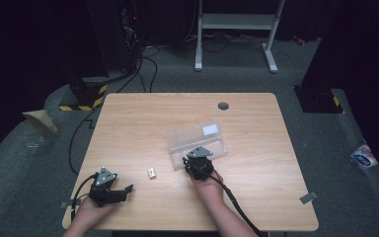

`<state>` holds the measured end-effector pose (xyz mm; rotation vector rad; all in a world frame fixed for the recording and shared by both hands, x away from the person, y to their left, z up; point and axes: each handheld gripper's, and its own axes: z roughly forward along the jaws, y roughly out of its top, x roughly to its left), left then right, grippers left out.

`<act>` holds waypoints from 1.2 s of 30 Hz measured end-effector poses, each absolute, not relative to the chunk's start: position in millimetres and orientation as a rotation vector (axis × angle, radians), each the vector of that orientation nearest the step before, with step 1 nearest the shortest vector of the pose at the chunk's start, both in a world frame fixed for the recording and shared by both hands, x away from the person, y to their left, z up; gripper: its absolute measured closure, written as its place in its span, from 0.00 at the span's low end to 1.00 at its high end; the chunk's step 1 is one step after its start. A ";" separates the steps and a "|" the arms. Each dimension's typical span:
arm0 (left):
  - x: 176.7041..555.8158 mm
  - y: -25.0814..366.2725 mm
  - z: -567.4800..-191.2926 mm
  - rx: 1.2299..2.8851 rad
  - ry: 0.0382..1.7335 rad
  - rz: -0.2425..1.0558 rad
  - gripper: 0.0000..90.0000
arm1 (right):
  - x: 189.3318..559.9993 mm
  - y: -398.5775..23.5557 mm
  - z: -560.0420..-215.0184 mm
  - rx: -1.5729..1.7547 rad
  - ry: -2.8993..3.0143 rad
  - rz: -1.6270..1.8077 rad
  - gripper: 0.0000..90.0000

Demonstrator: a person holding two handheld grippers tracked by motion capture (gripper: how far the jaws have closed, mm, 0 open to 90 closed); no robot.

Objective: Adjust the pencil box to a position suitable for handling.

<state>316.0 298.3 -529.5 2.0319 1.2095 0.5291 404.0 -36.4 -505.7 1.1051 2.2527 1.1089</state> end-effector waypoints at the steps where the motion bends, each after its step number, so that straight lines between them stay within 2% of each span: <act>1: 316.0 298.3 -529.5 2.032 1.209 0.529 0.21 | 405.0 -42.6 -502.3 1.113 2.237 1.114 0.81; 3: 315.9 298.2 -529.4 2.034 1.209 0.528 0.21 | 406.3 -49.9 -499.0 1.126 2.217 1.112 0.80; 5: 315.8 298.2 -529.4 2.035 1.208 0.529 0.21 | 411.0 -67.6 -494.4 1.159 2.176 1.087 0.80; 6: 315.8 298.1 -529.4 2.036 1.208 0.530 0.21 | 418.0 -90.3 -492.7 1.204 2.128 1.040 0.79; 11: 315.8 298.0 -529.5 2.036 1.208 0.531 0.21 | 426.9 -122.4 -494.7 1.275 2.085 0.983 0.80; 13: 315.8 298.1 -529.5 2.035 1.208 0.531 0.21 | 432.1 -136.5 -498.9 1.318 2.082 0.957 0.75; 15: 315.8 298.1 -529.5 2.036 1.208 0.531 0.21 | 435.5 -140.7 -503.7 1.346 2.080 0.927 0.72; 20: 315.7 297.9 -529.5 2.035 1.209 0.530 0.21 | 441.0 -142.9 -509.3 1.365 2.064 0.932 0.75; 22: 315.8 298.1 -529.4 2.036 1.208 0.530 0.21 | 444.5 -141.8 -513.6 1.377 2.081 0.906 0.83; 25: 315.7 298.2 -529.4 2.035 1.209 0.530 0.21 | 444.5 -143.1 -516.1 1.370 2.096 0.892 0.88; 36: 315.7 298.2 -529.4 2.035 1.209 0.529 0.21 | 423.2 -146.3 -518.5 1.363 2.090 0.922 0.85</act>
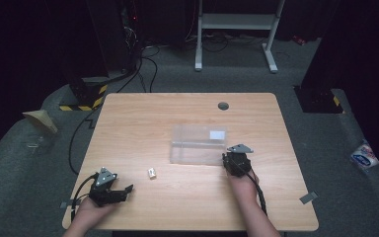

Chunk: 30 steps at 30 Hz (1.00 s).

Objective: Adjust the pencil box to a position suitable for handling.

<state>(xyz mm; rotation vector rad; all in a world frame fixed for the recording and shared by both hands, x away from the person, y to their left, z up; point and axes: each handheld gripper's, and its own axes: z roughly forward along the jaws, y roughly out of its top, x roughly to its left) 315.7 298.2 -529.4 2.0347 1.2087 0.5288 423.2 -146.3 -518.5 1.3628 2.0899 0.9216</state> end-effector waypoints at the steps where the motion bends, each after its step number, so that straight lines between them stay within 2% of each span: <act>1: 315.8 298.2 -529.5 2.035 1.208 0.530 0.21 | 420.6 -145.6 -518.6 1.366 2.089 0.928 0.85; 30: 315.6 297.8 -529.5 2.036 1.210 0.530 0.21 | 416.0 -139.4 -520.0 1.375 2.079 0.940 0.83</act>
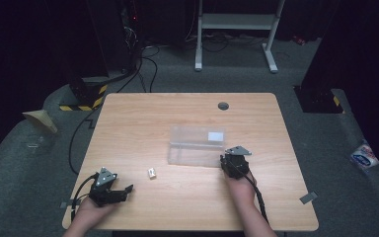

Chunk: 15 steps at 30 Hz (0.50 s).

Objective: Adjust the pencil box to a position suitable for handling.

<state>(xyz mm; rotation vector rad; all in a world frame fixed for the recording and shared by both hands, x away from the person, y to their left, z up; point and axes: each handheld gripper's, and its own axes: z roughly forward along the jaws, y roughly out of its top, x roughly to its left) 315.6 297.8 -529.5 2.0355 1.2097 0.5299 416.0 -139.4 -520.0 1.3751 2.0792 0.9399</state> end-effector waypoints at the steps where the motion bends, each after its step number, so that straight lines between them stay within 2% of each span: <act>1: 315.6 297.8 -529.5 2.035 1.210 0.530 0.21 | 416.0 -139.3 -519.9 1.375 2.079 0.940 0.82; 5: 315.6 297.8 -529.5 2.035 1.210 0.530 0.21 | 415.6 -139.2 -516.2 1.369 2.065 0.958 0.76; 12: 315.6 297.5 -529.6 2.036 1.209 0.533 0.21 | 416.1 -142.4 -505.3 1.356 2.033 0.999 0.58; 15: 315.6 297.5 -529.6 2.036 1.208 0.534 0.21 | 415.2 -145.4 -504.4 1.345 2.037 0.995 0.55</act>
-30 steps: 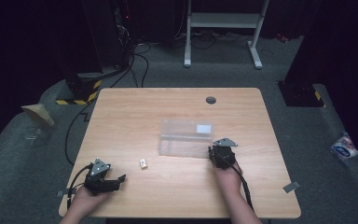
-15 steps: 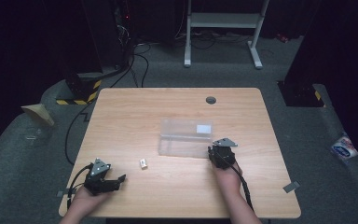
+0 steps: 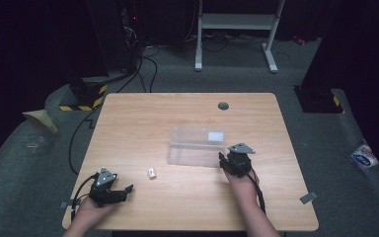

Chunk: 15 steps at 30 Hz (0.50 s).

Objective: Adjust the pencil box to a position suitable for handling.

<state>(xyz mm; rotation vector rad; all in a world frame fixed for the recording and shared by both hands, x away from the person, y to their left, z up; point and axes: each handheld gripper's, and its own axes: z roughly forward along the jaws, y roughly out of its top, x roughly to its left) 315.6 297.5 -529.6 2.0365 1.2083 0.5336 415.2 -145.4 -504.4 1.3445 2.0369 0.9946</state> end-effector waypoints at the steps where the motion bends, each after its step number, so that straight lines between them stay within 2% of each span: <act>1: 315.6 297.4 -529.6 2.038 1.208 0.533 0.21 | 411.8 -149.8 -503.4 1.332 2.023 0.991 0.52; 8: 315.5 296.6 -529.5 2.036 1.215 0.538 0.21 | 399.7 -179.6 -498.4 1.342 2.001 0.995 0.45; 15: 315.6 294.9 -529.4 2.029 1.233 0.546 0.21 | 384.2 -220.8 -504.6 1.422 1.962 0.929 0.43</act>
